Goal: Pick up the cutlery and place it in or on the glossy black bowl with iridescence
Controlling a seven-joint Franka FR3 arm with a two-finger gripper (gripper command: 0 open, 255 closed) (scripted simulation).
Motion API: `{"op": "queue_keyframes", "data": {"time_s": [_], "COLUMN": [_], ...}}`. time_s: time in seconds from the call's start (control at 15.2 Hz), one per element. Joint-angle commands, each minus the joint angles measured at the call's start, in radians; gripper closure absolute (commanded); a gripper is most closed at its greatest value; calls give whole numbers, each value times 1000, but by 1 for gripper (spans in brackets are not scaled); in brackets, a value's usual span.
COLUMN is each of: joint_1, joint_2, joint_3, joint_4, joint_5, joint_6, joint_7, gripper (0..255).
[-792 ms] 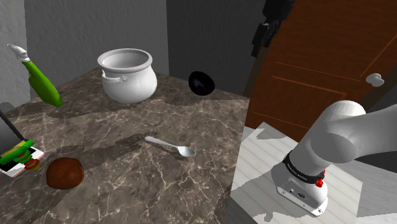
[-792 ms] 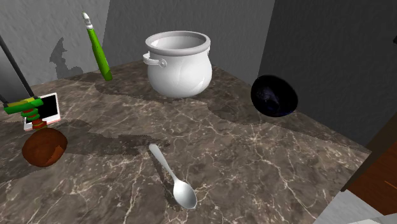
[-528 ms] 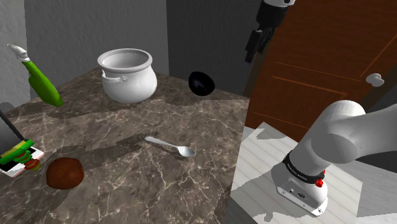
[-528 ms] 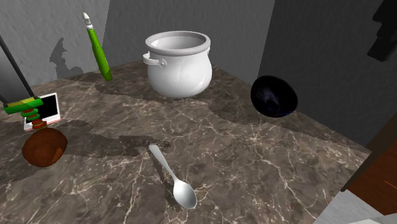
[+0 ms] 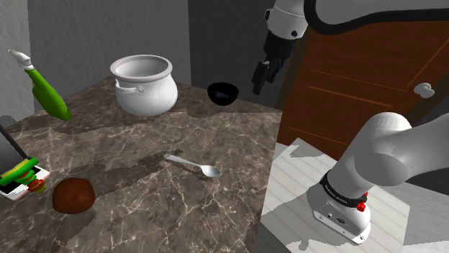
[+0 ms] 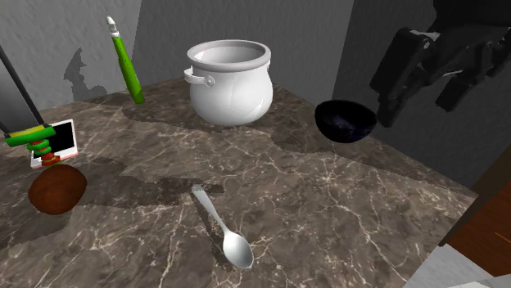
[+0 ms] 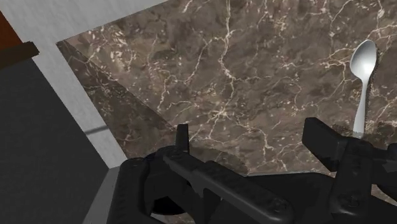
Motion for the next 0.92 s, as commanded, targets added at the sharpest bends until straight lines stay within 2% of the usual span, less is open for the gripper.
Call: {"op": "queue_keyframes", "data": {"time_s": [0.0, 0.46, 0.86], "joint_1": [21, 80, 111], "joint_2": [17, 148, 311], "joint_3": [32, 141, 243], "joint_4": [-34, -78, -63], "joint_5": [32, 119, 160], "joint_6": [63, 280, 471], "joint_7": [30, 118, 198], "gripper": [0, 0, 0]}}
